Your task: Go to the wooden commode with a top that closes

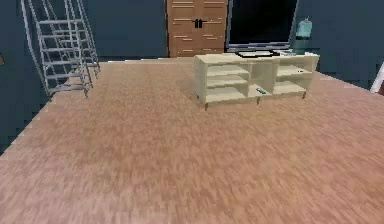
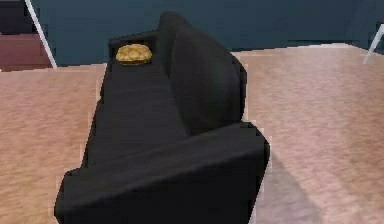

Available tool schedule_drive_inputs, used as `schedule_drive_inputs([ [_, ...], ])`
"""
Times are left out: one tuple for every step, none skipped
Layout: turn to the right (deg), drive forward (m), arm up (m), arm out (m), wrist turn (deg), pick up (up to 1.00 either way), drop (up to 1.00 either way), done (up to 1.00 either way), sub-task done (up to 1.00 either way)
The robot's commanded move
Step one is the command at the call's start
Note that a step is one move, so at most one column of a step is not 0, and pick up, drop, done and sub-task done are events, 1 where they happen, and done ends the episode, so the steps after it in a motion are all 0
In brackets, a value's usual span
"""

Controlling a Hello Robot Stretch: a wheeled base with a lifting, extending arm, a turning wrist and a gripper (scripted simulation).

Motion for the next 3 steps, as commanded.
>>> schedule_drive_inputs([
  [-12.0,0.00,0.00,0.00,0.0,0.00,0.00,0.00,0.00],
  [0.0,0.45,0.00,0.00,0.0,0.00,0.00,0.00,0.00],
  [36.0,0.00,0.00,0.00,0.0,0.00,0.00,0.00,0.00],
])
